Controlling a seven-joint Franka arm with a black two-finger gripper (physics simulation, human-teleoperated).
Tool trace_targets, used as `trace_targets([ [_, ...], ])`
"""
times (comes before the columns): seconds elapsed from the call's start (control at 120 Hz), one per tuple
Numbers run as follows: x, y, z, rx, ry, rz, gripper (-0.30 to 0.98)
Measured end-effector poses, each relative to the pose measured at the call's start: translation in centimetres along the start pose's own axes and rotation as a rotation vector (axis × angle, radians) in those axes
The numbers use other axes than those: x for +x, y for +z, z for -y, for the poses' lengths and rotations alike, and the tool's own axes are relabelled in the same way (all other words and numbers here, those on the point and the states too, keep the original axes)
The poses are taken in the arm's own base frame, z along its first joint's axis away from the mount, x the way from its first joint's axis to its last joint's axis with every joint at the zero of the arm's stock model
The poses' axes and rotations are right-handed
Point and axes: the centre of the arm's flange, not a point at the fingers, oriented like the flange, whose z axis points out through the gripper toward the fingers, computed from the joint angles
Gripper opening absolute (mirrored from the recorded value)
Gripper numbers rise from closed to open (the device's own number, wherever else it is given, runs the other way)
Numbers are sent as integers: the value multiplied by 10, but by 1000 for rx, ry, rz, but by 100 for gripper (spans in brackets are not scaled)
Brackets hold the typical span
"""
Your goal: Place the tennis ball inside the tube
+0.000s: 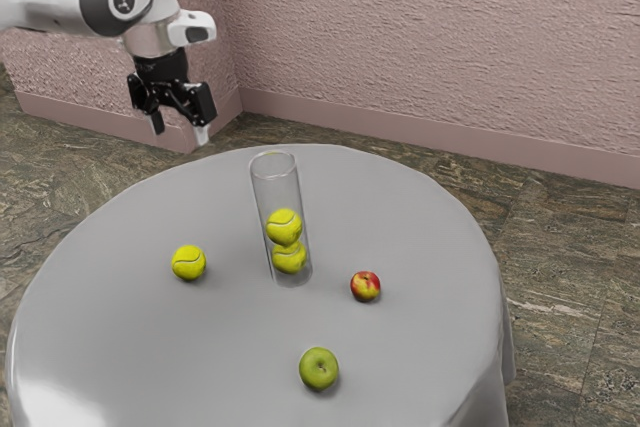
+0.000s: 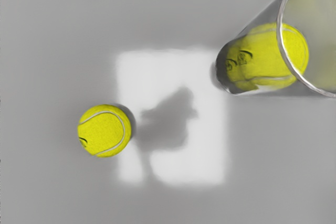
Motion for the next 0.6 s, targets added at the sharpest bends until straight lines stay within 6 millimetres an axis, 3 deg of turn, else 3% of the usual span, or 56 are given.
trace_targets([
  [0.083,-1,-1,0,3,10,-6,69],
  [0.133,-4,8,-1,3,15,8,69],
  [0.217,-19,40,-1,3,20,41,69],
  [0.317,-30,92,-1,1,25,84,69],
  [0.467,-28,159,4,-1,23,94,69],
  [0.525,-27,184,16,-1,4,84,69],
  [0.6,-26,211,48,0,-47,59,69],
])
